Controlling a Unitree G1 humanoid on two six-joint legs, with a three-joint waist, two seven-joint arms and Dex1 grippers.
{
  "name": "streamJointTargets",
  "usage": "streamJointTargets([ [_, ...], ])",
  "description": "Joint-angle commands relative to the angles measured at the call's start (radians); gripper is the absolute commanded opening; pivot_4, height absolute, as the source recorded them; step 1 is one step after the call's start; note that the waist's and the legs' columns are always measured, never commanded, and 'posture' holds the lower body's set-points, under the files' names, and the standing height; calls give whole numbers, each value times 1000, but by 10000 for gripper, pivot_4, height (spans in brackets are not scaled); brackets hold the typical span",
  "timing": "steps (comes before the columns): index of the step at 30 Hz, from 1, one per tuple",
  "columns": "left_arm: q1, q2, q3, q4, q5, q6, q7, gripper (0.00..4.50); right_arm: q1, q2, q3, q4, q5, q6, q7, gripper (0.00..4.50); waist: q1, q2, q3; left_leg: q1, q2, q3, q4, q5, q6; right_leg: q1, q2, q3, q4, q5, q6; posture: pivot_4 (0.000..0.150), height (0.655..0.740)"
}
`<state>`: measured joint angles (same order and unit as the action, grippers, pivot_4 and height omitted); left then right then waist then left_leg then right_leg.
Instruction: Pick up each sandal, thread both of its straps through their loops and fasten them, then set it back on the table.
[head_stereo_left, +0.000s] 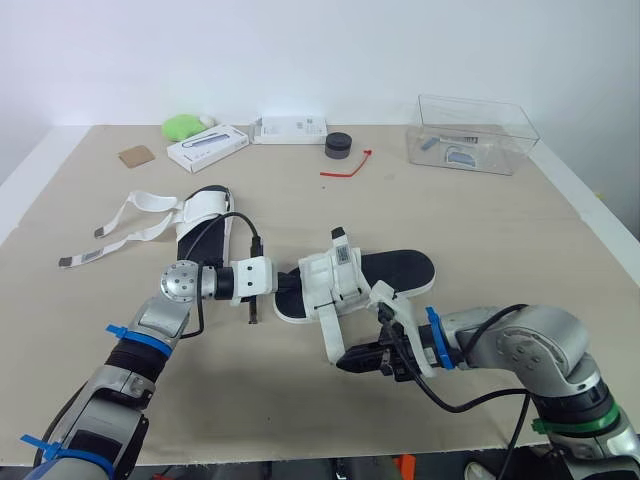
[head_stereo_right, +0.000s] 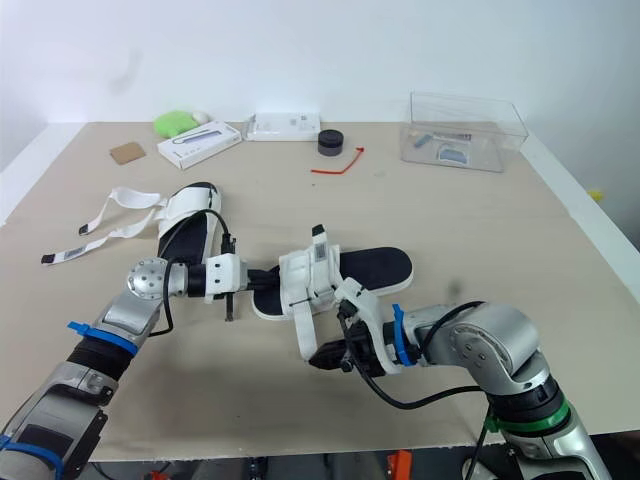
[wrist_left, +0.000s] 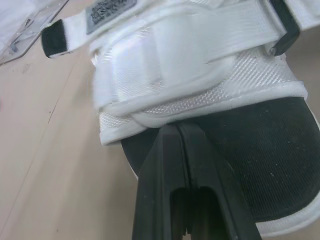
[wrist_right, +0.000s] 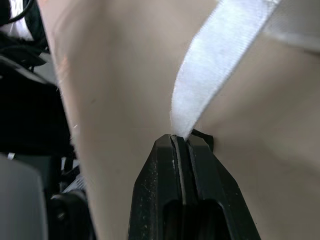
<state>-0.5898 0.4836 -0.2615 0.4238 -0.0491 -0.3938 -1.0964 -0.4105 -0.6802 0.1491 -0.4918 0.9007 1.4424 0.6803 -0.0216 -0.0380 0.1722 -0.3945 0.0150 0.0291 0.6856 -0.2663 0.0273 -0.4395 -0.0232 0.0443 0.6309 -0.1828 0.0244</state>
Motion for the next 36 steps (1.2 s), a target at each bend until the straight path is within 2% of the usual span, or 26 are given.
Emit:
streamJointTargets([
  [1, 0, 4, 2, -4, 2, 5, -8, 0, 37, -20, 26, -47, 36, 49, 11, 359, 0, 0, 0, 0, 0, 0, 0, 0, 0, 0, 0, 0, 0, 0, 0, 1500, 7400],
  [7, -9, 4, -2, 6, -1, -2, -29, 0, 57, -22, 16, -76, 35, 29, 4, 359, 0, 0, 0, 0, 0, 0, 0, -1, 0, 0, 0, 0, 0, -2, 1, 1500, 7400],
  [10, -19, 2, -4, 17, 2, -11, -39, 0, 50, -60, 12, -106, 29, -21, 45, 9385, 0, 0, 0, 0, 0, 0, 0, -2, -1, 0, 0, 0, 0, -3, 1, 1500, 7400],
  [11, -23, 0, -5, 21, 3, -13, -41, 0, 44, -82, 12, -119, 29, -39, 66, 13957, 0, 0, 0, 0, 0, 0, 0, -3, -1, 0, 0, 0, 0, -3, 1, 1500, 7400],
  [12, -26, -1, -5, 25, 3, -16, -43, 0, 36, -112, 19, -138, 15, -71, 89, 20524, 0, 0, 0, -1, -1, 0, 0, -3, -1, 0, -1, 0, 0, -3, 2, 1500, 7400],
  [13, -29, -1, -6, 29, 4, -19, -45, 0, 28, -144, 31, -159, -15, -119, 111, 22230, 0, 0, 0, -1, -1, 0, 0, -3, -1, 0, -1, 0, 0, -3, 2, 1500, 7400],
  [16, -40, -2, -6, 50, 7, -33, -53, 0, 33, -329, 129, -230, -265, -465, 265, 36004, 0, 1, 1, -1, -1, 0, 1, -3, -1, -1, -1, 0, 0, -3, 2, 1500, 7400],
  [18, -47, -4, -6, 60, 8, -39, -55, 0, 56, -386, 152, -227, -389, -682, 338, 44133, 0, 1, 1, -1, -1, 0, 2, -3, -1, 0, -1, 0, -1, -3, 3, 1500, 7400],
  [23, -53, -8, -7, 71, 9, -50, -56, 0, 145, -376, 130, -146, -648, -1270, 425, 44133, 0, 1, 1, 0, -1, 0, 2, -3, -1, 0, 1, -1, 0, -3, 3, 1500, 7400],
  [25, -49, -10, -6, 69, 8, -51, -53, 0, 107, -320, 141, 12, -883, -1718, 327, 44133, -1, 0, 1, 1, -1, 1, 2, -2, -2, 0, 0, 0, 0, -3, 3, 1500, 7400],
  [27, -43, -10, -7, 62, 8, -50, -51, 0, 69, -290, 156, 137, -1030, -2017, 278, 44133, -1, 1, 1, 2, -2, 3, 3, -2, -2, 1, 0, 1, 0, -1, 3, 1500, 7400],
  [31, -20, -7, -5, 38, 5, -39, -45, 0, 22, -184, 154, 273, -1231, -2263, 117, 44133, 0, -2, 1, 3, -2, 10, 3, -2, -3, 1, -1, 4, 0, -1, 4, 1500, 7400],
  [36, 8, -1, -3, 1, 3, -20, -35, 0, 33, -136, 152, 373, -1423, -2496, -16, 44133, 1, -2, 1, 2, -2, 10, 2, -2, -3, 1, -1, 5, 0, -2, 3, 1500, 7400],
])
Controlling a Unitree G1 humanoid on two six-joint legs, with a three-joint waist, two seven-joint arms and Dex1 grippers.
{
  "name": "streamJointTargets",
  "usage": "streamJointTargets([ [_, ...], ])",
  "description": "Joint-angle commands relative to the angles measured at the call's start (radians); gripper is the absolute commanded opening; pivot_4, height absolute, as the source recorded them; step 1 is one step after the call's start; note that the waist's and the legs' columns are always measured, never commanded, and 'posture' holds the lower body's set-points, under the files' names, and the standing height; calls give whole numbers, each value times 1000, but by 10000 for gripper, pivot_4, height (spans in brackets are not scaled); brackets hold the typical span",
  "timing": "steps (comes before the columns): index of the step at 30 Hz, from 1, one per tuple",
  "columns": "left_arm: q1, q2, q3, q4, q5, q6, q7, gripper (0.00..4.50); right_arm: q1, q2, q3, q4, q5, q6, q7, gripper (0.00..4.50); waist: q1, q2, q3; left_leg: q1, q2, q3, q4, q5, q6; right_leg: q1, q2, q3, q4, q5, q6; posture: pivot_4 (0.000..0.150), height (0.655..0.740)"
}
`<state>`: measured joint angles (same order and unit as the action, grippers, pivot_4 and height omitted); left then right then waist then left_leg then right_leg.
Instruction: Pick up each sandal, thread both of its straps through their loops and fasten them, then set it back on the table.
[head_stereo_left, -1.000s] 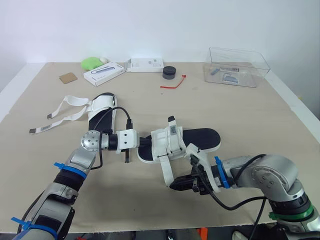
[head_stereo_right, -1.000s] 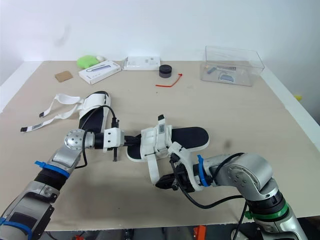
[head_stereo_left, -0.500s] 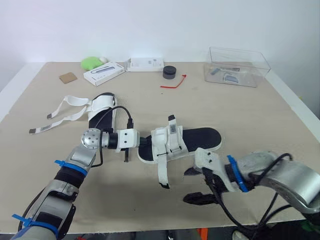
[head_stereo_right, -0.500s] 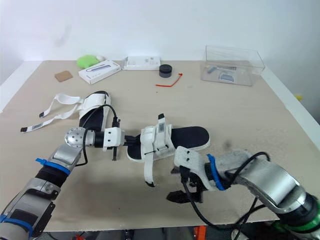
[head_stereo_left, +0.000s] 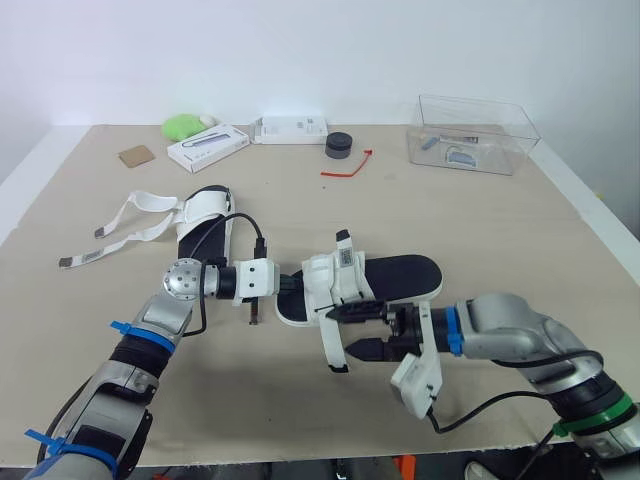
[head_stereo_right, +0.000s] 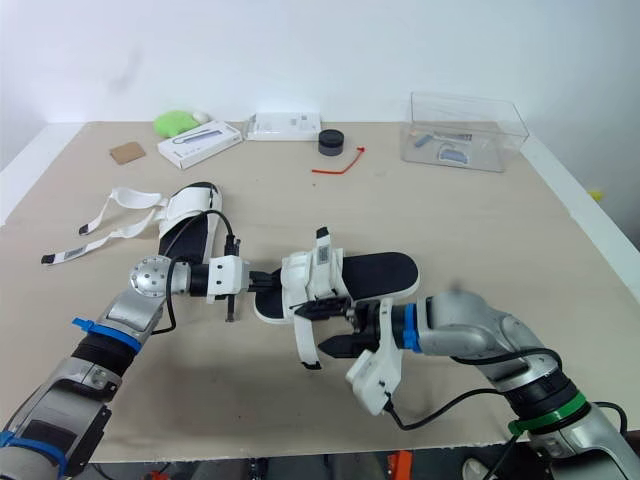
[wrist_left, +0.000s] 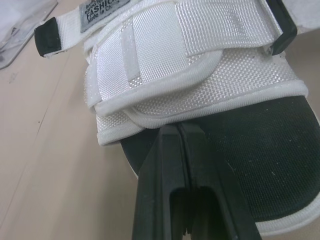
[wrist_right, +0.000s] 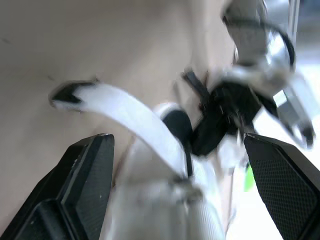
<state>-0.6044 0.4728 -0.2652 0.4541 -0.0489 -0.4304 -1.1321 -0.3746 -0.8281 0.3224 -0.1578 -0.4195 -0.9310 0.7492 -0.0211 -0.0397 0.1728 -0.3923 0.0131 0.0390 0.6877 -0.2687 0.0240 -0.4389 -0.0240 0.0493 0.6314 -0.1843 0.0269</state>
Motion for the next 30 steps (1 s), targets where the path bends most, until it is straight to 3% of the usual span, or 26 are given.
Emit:
streamJointTargets([
  [1, 27, 11, 1, -37, 3, 20, 2, 0, -3, 13, -24, 51, -131, -154, -108, 44133, 0, 0, 0, 0, 0, 0, 0, 0, 0, 0, 0, 0, 0, 0, 0, 1500, 7400],
  [20, 49, 20, 12, -85, -9, 76, 19, 0, -81, 31, 68, 126, -166, -154, -125, 44133, 0, 0, 0, 6, 0, 3, 0, 0, 0, 2, 0, 7, 1, 1, 0, 1500, 7400],
  [24, 48, 16, 10, -82, -7, 75, 22, 0, -81, 28, 82, 125, -139, -129, -110, 32844, 0, 0, 0, 6, 0, 3, 0, 0, 0, 2, 0, 8, 1, 1, 0, 1500, 7400],
  [28, 47, 13, 9, -78, -4, 73, 26, 0, -74, 19, 90, 116, -109, -124, -98, 10878, 0, 0, 0, 6, 0, 3, 0, 0, 0, 2, 0, 8, 1, 1, 0, 1500, 7400],
  [30, 45, 12, 8, -75, -3, 72, 27, 0, -73, 14, 95, 114, -92, -122, -92, 2569, 0, 0, 0, 6, 0, 3, 0, 0, 0, 2, 0, 8, 1, 1, 1, 1500, 7400],
])
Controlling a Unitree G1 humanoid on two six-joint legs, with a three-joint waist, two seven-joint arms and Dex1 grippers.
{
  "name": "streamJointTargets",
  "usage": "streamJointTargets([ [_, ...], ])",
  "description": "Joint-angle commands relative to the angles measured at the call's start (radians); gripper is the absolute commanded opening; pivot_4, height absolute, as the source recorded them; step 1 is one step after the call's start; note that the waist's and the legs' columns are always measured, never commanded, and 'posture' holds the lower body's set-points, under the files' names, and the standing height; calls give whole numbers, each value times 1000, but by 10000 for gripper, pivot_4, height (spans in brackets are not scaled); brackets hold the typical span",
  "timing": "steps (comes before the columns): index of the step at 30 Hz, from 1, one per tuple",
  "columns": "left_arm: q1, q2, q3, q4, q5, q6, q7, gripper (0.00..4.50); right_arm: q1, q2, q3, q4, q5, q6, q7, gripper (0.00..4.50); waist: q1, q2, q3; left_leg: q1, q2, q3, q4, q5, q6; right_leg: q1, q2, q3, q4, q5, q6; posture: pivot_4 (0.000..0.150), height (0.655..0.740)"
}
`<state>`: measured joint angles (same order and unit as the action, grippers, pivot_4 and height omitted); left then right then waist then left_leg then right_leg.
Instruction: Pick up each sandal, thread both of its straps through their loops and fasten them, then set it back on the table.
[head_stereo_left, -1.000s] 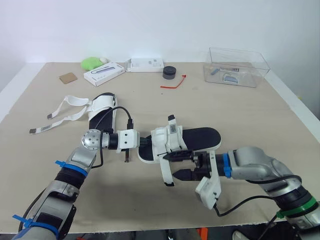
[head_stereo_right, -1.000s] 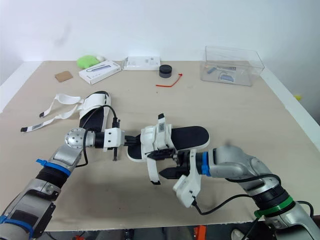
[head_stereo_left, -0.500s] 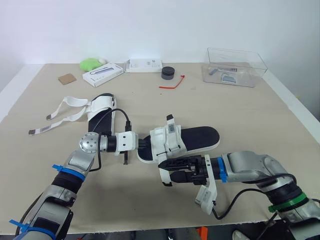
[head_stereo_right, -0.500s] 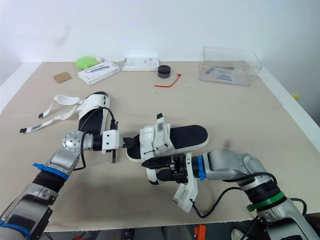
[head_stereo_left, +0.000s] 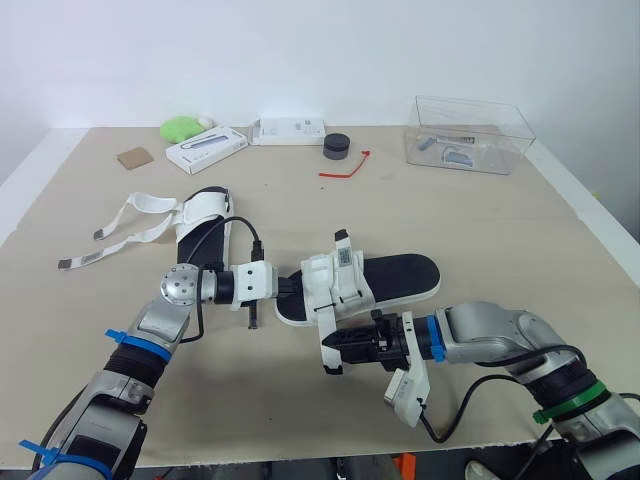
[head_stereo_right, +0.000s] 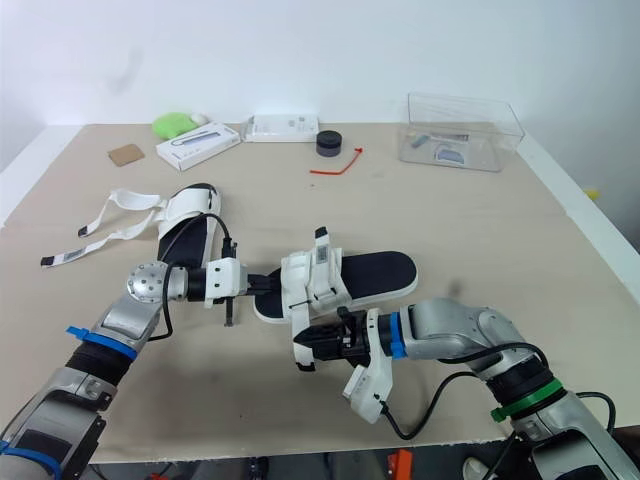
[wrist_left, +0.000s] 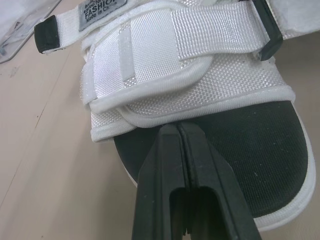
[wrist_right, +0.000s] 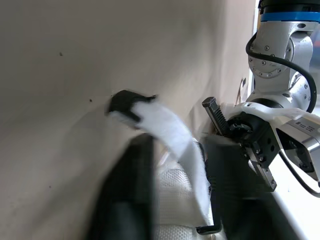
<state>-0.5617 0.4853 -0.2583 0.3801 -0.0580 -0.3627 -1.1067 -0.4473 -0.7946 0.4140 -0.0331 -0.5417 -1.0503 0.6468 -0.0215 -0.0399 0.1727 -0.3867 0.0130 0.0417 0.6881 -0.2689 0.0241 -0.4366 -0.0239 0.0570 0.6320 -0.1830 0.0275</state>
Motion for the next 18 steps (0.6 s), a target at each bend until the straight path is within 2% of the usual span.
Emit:
streamJointTargets([
  [1, 2, 0, 1, 3, 7, 3, 3, 0, 0, -22, 6, -11, 39, -1, 15, 359, 0, 0, 0, 0, 0, 0, 0, 0, 0, 0, 0, 0, 0, 0, 0, 1500, 7400],
  [4, 0, 0, 0, 9, 10, 0, 5, 0, 19, -33, 33, -21, 150, 50, 52, 359, 0, 0, 0, 0, 0, 0, 0, 0, 0, 0, 0, 0, 0, 0, 1, 1500, 7400],
  [7, -4, 0, -1, 17, 13, -3, 5, 0, 68, -34, 64, -80, 421, 259, 148, 359, 0, 0, 0, 0, 0, 0, 0, 0, 0, 0, 0, 0, 0, 1, 0, 1500, 7400],
  [11, -13, -2, -2, 33, 15, -12, 2, 0, 77, 22, 19, -211, 757, 796, 228, 359, 0, 0, 0, 1, 1, -1, 0, 0, 0, 1, 0, 0, 1, 5, -6, 1500, 7400],
  [14, -24, -7, -4, 48, 17, -20, 2, 0, 29, 60, -21, -242, 898, 1104, 237, 359, 0, 0, 0, 1, 2, 0, 2, 1, 2, 1, 1, -1, 0, 6, -8, 1500, 7400],
  [18, -36, -14, -5, 66, 19, -27, 0, 0, -44, 113, -78, -238, 995, 1388, 209, 359, 0, 0, 0, 1, 2, 0, 3, 3, 4, 1, 1, -1, 0, 5, -5, 1500, 7400],
])
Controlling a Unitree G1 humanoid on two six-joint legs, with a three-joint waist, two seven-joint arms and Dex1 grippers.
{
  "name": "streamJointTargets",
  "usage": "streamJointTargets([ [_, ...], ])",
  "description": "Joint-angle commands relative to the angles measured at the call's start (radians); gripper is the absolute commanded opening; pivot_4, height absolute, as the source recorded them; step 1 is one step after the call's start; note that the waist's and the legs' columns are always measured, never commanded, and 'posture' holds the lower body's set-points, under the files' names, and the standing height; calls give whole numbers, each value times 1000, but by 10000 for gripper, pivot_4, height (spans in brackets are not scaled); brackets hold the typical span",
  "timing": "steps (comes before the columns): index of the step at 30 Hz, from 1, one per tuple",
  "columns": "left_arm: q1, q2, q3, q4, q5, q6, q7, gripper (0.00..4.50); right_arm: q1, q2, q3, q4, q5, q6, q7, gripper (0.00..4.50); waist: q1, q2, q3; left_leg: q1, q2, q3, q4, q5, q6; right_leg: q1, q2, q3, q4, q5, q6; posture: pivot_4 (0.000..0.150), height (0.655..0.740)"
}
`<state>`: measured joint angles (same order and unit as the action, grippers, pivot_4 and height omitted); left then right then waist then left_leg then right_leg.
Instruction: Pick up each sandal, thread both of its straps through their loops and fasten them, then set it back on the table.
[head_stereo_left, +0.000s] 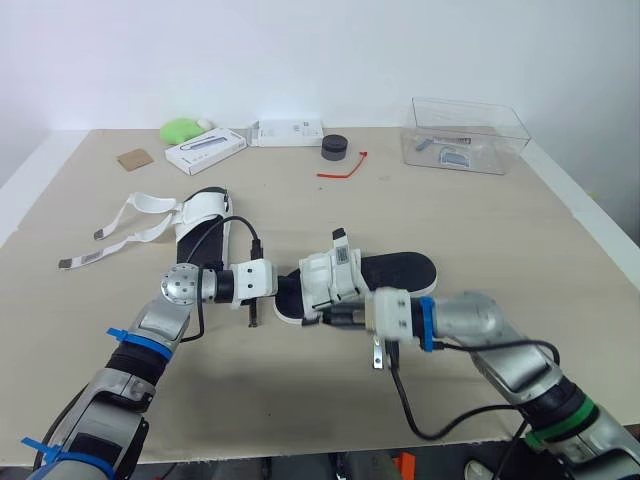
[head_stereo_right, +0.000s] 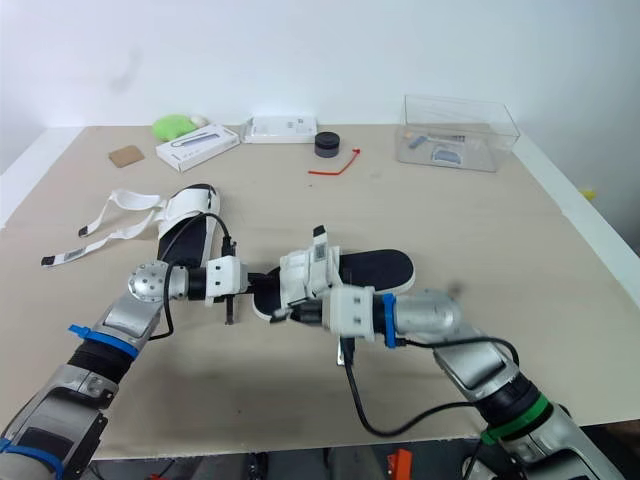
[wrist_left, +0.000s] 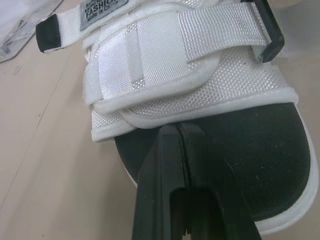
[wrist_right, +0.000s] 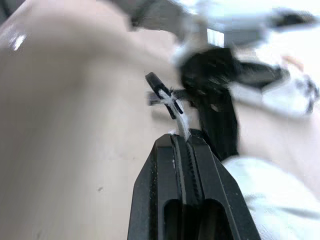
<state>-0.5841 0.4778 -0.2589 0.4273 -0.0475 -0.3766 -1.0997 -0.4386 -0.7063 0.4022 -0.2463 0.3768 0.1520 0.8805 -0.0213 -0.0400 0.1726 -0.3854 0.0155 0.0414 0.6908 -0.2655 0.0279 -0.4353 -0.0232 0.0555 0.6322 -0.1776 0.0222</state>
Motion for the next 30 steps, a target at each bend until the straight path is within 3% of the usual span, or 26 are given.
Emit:
streamJointTargets([
  [1, -16, -7, -5, 23, 9, -15, -7, 0, -70, 35, -76, -18, 81, 227, -28, 359, 0, 0, 0, 0, 0, 0, 0, 0, 0, 0, 0, 0, 0, 0, 0, 1500, 7400],
  [8, -22, -13, -2, 38, 11, -27, -6, 0, -149, 90, -119, 42, 56, 364, -30, 359, 1, 0, 0, -3, 0, -1, 0, 0, 0, -2, 1, -1, 0, 3, 4, 1500, 7400],
  [30, -12, -14, 1, 27, 12, -26, 6, 0, -260, 166, -116, 223, -53, 412, 26, 359, 0, 0, 0, -4, -1, 0, 0, 1, 1, -3, 0, 1, -1, 5, 6, 1500, 7400],
])
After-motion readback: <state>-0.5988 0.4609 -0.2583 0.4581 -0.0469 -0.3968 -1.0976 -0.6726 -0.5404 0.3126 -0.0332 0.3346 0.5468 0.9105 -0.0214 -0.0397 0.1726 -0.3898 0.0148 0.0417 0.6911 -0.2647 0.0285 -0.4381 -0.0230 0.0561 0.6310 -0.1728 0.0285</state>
